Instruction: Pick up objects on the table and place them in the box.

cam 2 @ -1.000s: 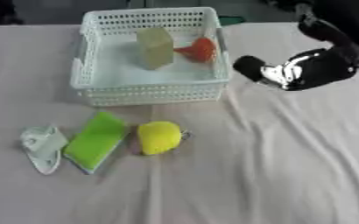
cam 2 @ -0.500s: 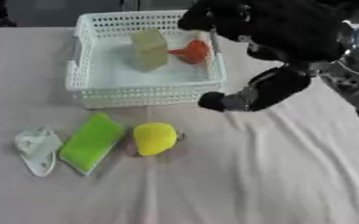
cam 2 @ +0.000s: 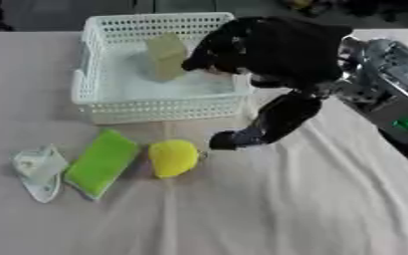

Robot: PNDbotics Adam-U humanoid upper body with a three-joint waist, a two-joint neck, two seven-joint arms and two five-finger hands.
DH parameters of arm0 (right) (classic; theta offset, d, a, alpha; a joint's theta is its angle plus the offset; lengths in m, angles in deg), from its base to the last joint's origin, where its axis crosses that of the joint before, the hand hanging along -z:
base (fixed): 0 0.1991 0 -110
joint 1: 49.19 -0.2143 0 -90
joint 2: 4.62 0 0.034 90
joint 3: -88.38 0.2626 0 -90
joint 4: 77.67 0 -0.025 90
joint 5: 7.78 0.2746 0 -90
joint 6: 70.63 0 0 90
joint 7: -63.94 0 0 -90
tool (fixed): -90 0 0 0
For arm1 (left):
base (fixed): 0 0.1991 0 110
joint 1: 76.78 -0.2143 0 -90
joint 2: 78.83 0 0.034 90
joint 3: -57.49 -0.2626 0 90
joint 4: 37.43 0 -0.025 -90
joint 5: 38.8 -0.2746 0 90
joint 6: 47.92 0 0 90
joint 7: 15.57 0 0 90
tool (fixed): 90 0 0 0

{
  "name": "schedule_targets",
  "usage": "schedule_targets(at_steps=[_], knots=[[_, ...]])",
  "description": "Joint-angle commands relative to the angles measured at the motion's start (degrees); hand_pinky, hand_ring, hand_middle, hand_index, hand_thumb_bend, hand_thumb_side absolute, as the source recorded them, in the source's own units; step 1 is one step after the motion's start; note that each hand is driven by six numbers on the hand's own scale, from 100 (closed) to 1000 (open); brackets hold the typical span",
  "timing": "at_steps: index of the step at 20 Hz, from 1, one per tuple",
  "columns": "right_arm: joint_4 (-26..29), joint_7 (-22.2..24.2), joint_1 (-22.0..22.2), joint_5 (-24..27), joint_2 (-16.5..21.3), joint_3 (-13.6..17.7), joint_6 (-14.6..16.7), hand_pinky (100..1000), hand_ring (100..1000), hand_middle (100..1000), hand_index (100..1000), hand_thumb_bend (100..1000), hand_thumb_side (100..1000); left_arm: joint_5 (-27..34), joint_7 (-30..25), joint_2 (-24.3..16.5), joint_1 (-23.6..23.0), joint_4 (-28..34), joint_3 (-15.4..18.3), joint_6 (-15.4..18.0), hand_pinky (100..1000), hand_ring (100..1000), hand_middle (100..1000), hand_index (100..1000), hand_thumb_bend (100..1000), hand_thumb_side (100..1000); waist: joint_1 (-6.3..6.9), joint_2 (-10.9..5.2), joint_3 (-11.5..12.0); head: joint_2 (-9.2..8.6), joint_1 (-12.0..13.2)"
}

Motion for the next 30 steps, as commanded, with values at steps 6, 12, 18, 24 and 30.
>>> schedule_targets(at_steps=[6,12,18,24,30], knots=[[1.0,7.2,-2.3,4.0,-1.5,-0.7,-3.6,860,903,844,986,649,1000,0.1,-0.9,-1.0,0.2,0.8,0.0,-0.2,1000,991,943,990,100,943,-0.2,-0.62,0.3,-0.03,-1.1],[1.0,11.5,-2.9,2.6,-6.5,-0.4,-11.4,847,892,833,977,588,1000,-0.3,-1.3,-0.1,-0.6,0.8,0.0,-1.0,1000,992,944,985,100,949,-0.55,-0.7,0.1,0.45,-1.5],[0.6,13.5,-3.2,-1.3,-11.9,0.0,-17.5,834,890,822,967,551,1000,-0.6,-1.6,0.4,-1.6,0.8,0.3,-2.1,1000,994,944,983,100,956,-1.42,-1.24,-1.3,1.48,-0.9],[-1.7,16.4,-3.0,-4.1,-17.6,0.9,-19.6,830,892,820,964,553,1000,-0.6,-1.7,0.3,-2.1,0.8,0.5,-3.0,1000,994,945,982,100,958,-2.39,-1.9,-2.5,2.35,-0.2],[-3.6,17.0,-2.4,-5.9,-20.4,0.9,-19.0,837,898,827,967,555,1000,-0.6,-1.6,0.3,-2.2,0.8,0.7,-3.2,1000,994,944,981,100,958,-2.64,-2.1,-2.7,3.32,0.6]])
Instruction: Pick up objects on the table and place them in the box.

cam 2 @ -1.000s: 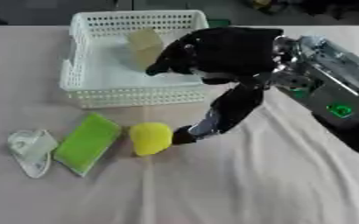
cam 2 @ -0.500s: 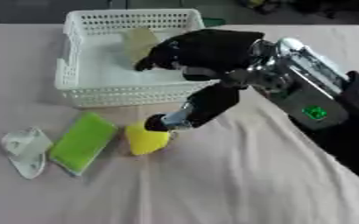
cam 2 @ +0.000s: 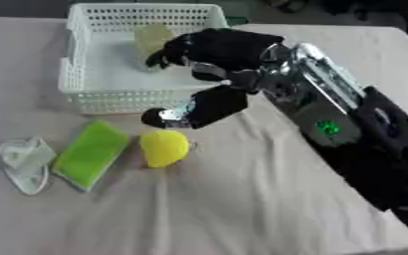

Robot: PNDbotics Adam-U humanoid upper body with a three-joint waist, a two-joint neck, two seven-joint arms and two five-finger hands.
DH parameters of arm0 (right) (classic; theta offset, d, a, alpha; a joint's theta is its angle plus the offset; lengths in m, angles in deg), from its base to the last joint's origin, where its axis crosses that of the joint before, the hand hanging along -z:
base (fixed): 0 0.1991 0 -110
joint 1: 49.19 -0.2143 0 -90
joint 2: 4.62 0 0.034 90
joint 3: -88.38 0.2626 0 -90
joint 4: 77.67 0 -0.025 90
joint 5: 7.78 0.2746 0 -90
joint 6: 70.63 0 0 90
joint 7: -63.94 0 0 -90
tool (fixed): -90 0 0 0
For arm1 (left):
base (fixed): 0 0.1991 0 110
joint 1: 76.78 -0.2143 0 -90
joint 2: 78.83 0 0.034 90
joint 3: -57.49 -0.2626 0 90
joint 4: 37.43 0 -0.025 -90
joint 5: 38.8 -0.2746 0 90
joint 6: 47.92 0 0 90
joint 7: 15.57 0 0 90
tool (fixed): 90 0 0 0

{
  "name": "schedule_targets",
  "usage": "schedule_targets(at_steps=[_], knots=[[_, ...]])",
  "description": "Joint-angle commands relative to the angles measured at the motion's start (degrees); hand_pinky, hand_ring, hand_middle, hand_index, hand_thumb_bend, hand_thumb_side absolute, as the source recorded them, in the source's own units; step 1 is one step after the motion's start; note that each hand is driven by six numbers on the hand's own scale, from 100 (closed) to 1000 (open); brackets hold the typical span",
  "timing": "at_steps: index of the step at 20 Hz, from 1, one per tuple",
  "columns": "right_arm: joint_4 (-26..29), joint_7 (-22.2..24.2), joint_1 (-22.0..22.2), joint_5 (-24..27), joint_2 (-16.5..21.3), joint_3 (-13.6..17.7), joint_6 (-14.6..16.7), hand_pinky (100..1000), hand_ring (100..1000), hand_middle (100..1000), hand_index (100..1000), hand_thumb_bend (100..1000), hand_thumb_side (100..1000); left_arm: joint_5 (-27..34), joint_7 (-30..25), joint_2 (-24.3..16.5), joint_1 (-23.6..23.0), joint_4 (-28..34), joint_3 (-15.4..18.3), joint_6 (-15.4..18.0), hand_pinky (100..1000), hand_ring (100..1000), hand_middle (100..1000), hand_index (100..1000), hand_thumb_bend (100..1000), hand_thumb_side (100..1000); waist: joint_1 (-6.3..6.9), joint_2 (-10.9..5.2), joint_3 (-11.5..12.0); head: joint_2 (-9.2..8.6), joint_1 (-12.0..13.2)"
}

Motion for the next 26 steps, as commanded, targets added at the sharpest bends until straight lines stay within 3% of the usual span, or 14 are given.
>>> schedule_targets(at_steps=[1,12,14,15,20,26], knots=[[-0.5,0.6,-0.5,-1.3,-0.2,0.6,0.7,843,904,834,970,557,1000,0.0,0.1,-0.8,0.1,0.8,0.7,-0.2,1000,994,944,981,100,957,0.3,-1.32,0.0,0.45,0.6],[-2.2,3.1,0.2,-2.2,-1.0,-0.7,3.5,855,914,845,976,572,1000,-0.2,0.0,-0.4,0.2,0.8,0.7,-0.3,1000,994,944,980,100,957,0.82,-0.86,0.5,-1.17,0.4],[-2.7,3.0,0.5,-2.7,-0.9,-1.2,4.4,868,928,865,1000,575,995,-0.2,-0.1,-0.3,0.3,0.8,0.6,-0.2,1000,994,944,980,100,956,0.96,-0.72,0.6,-1.62,0.2],[-3.2,2.9,0.7,-3.2,-0.8,-1.4,4.9,874,931,865,1000,626,962,-0.2,-0.1,-0.2,0.3,0.8,0.6,-0.2,1000,994,943,979,100,955,1.02,-0.64,0.7,-1.83,0.0],[-6.7,1.3,1.0,-6.1,-1.4,-2.2,7.1,872,929,859,999,602,969,-0.2,-0.6,0.1,0.3,0.8,0.5,-0.1,1000,994,943,978,100,953,1.25,-0.41,0.9,-1.95,-0.4],[-10.1,0.9,0.9,-8.4,-2.7,-2.9,8.5,885,941,871,1000,683,886,0.0,-1.0,0.4,0.4,0.8,0.4,0.0,1000,994,942,977,100,954,1.5,-0.22,1.0,-1.99,-0.9]])
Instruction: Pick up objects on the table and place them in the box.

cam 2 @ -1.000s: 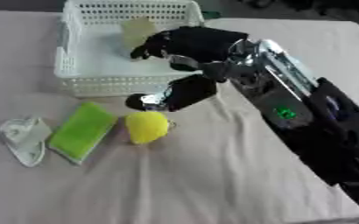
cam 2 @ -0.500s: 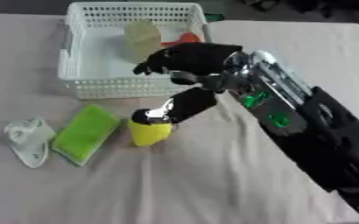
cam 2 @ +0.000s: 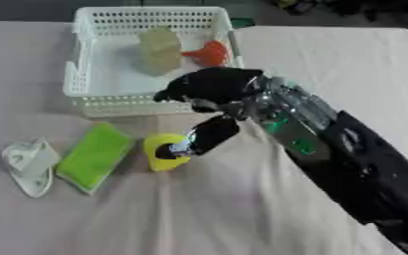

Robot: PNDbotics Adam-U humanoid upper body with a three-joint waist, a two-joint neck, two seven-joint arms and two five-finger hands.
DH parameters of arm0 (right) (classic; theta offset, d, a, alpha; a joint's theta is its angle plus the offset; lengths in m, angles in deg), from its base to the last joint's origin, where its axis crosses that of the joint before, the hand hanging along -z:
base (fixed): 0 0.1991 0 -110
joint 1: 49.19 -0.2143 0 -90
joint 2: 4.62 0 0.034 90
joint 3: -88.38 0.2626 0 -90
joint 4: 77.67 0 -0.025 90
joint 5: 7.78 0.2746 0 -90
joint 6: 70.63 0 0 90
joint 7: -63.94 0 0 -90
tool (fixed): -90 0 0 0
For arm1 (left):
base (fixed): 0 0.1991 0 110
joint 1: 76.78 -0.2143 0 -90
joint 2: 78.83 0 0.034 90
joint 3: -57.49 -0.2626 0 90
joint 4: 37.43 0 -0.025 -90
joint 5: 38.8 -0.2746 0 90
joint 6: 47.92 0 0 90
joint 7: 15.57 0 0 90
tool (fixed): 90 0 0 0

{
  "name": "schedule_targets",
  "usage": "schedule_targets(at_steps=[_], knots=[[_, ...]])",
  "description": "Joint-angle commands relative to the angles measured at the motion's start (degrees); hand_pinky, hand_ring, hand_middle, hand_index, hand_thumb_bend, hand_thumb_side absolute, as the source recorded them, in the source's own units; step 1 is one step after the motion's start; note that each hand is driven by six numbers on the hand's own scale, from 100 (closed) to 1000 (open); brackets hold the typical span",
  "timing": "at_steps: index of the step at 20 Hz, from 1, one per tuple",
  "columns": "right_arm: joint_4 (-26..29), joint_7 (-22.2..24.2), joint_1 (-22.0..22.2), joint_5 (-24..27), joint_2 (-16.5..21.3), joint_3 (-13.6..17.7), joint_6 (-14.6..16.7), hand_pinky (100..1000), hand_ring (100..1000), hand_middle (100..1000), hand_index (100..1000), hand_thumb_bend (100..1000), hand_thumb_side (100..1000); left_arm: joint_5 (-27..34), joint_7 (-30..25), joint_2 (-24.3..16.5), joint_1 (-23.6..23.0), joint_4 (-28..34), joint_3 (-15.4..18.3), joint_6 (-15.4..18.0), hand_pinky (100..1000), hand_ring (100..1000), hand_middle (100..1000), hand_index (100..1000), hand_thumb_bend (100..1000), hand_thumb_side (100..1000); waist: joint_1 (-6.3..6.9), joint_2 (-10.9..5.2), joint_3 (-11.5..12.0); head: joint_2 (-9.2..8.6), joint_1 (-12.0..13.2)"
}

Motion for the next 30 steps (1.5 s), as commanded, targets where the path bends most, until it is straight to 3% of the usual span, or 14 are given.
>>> schedule_targets(at_steps=[1,13,30], knots=[[-1.3,0.3,-0.7,-1.6,0.0,0.1,1.0,890,945,877,1000,695,863,0.1,-0.4,-0.5,0.5,0.8,0.4,0.0,1000,994,941,977,100,954,0.49,-0.84,0.0,-0.67,-0.4],[-6.2,1.7,-1.2,-4.5,-1.3,-0.8,3.5,898,950,883,1000,759,765,0.1,-1.0,-0.1,0.6,0.8,0.3,0.0,1000,992,937,972,100,947,0.62,-0.56,0.2,-0.84,-0.7],[-12.1,1.6,-2.1,-5.9,-3.3,-1.6,4.8,886,913,862,987,728,743,0.3,-1.4,0.4,0.7,0.8,0.3,-0.1,1000,990,934,970,100,949,0.76,-0.14,0.7,-1.34,-1.2]])
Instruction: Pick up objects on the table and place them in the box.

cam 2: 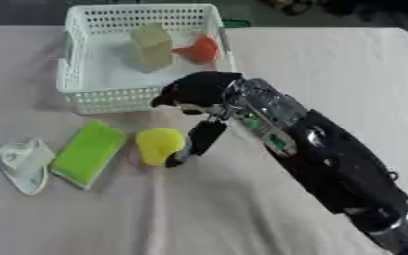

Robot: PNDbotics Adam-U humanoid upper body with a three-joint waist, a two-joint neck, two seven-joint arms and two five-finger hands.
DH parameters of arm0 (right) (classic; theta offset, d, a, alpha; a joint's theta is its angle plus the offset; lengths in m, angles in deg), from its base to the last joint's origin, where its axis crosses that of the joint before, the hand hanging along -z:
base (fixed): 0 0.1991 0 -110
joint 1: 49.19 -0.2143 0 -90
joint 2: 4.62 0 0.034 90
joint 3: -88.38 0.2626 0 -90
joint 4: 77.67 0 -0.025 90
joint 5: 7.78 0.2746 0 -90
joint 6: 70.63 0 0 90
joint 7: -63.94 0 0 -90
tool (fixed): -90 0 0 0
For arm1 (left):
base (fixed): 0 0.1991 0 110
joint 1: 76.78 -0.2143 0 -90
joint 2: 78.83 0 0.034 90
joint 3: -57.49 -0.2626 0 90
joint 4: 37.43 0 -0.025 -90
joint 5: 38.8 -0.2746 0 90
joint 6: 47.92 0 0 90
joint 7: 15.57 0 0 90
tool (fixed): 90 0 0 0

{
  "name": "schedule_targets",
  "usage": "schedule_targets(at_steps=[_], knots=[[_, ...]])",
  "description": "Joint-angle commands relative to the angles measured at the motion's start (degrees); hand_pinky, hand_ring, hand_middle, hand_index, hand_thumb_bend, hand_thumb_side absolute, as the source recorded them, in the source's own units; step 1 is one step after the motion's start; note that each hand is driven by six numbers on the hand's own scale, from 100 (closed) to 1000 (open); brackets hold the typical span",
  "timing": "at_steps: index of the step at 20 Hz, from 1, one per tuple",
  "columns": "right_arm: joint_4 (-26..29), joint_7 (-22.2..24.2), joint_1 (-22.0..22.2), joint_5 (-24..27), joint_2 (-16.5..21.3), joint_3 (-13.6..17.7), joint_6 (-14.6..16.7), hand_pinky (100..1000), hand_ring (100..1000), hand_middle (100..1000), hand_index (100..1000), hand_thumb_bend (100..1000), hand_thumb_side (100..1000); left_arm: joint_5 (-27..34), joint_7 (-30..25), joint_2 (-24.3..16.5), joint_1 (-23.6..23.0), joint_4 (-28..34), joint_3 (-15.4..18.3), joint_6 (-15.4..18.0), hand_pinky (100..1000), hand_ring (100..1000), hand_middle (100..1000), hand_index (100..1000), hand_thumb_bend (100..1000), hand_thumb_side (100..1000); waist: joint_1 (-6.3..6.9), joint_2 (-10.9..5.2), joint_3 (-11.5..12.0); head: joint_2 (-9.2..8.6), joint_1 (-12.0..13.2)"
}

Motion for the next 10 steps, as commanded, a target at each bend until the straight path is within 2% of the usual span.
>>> schedule_targets(at_steps=[1,10], knots=[[-4.1,0.5,0.8,-0.4,-0.2,-1.4,0.2,886,913,862,987,728,743,0.3,-0.2,-0.6,0.7,0.8,0.3,0.0,1000,990,934,970,100,949,0.46,-0.24,0.3,-0.8,-0.3],[-6.4,0.4,0.5,-0.6,-1.0,-2.0,0.7,869,876,842,965,720,719,0.4,-0.3,-0.5,0.8,0.8,0.3,0.1,1000,989,933,969,100,948,0.64,0.01,0.6,-0.93,-0.6]])
